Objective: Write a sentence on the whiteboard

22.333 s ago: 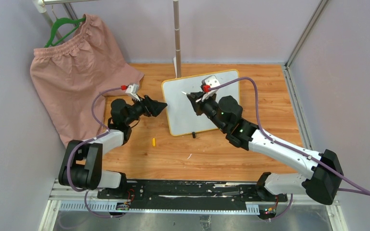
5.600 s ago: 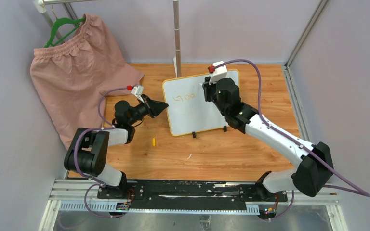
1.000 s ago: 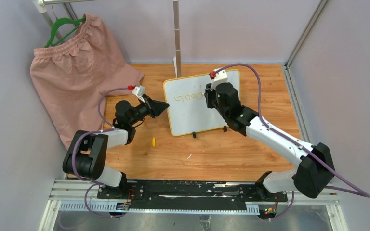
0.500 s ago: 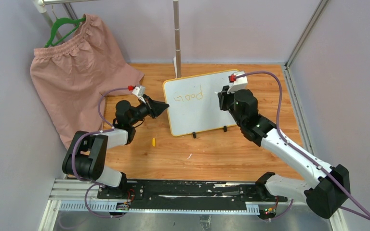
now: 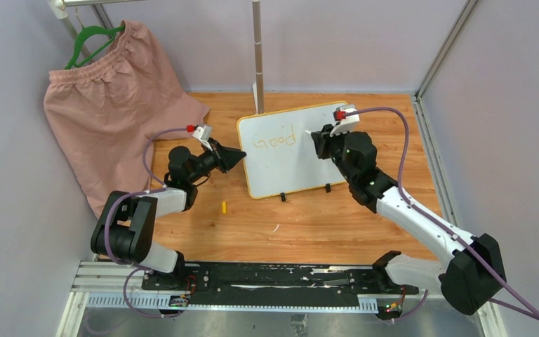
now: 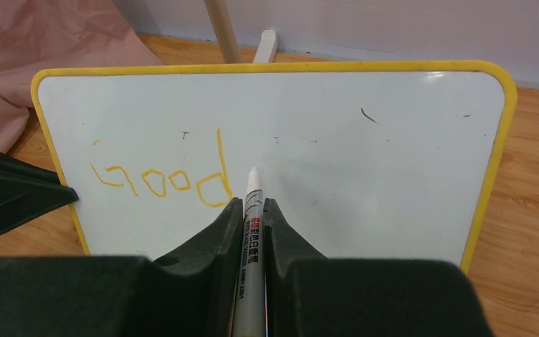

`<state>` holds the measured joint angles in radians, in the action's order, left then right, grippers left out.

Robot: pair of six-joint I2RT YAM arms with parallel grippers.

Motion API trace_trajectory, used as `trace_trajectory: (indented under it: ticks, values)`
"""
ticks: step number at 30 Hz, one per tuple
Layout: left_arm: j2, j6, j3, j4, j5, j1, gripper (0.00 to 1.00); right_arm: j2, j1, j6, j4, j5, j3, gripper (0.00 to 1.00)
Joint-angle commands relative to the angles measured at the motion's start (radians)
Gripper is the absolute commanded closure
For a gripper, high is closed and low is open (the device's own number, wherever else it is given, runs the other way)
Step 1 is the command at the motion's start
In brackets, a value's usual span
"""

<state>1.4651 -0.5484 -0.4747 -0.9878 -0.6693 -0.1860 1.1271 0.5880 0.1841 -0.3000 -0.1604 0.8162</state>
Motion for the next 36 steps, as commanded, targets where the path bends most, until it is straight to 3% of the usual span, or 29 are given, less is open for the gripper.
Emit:
trace_trajectory:
  ticks: [1,3,12,16,29,36]
  values:
    - [0.003,0.038,-0.01,0.03,-0.018,-0.021,1.0,0.04,-0.01,-0.025,-0.06,0.033,0.046,1.0]
    - [0.003,0.038,-0.01,0.033,-0.019,-0.021,0.99,0.053,-0.009,-0.028,-0.063,0.033,0.052,1.0]
    - [0.004,0.04,-0.019,0.05,-0.017,-0.021,0.75,0.072,0.006,-0.052,-0.061,0.03,0.064,1.0]
    - [-0.001,0.039,-0.019,0.051,-0.015,-0.021,0.68,0.075,0.017,-0.068,-0.059,0.018,0.066,1.0]
    - [-0.01,0.035,-0.02,0.048,-0.013,-0.021,0.73,0.104,0.058,-0.116,-0.028,-0.065,0.1,1.0]
    - [-0.011,0.034,-0.02,0.046,-0.015,-0.021,0.81,0.099,0.057,-0.129,-0.055,-0.124,0.092,1.0]
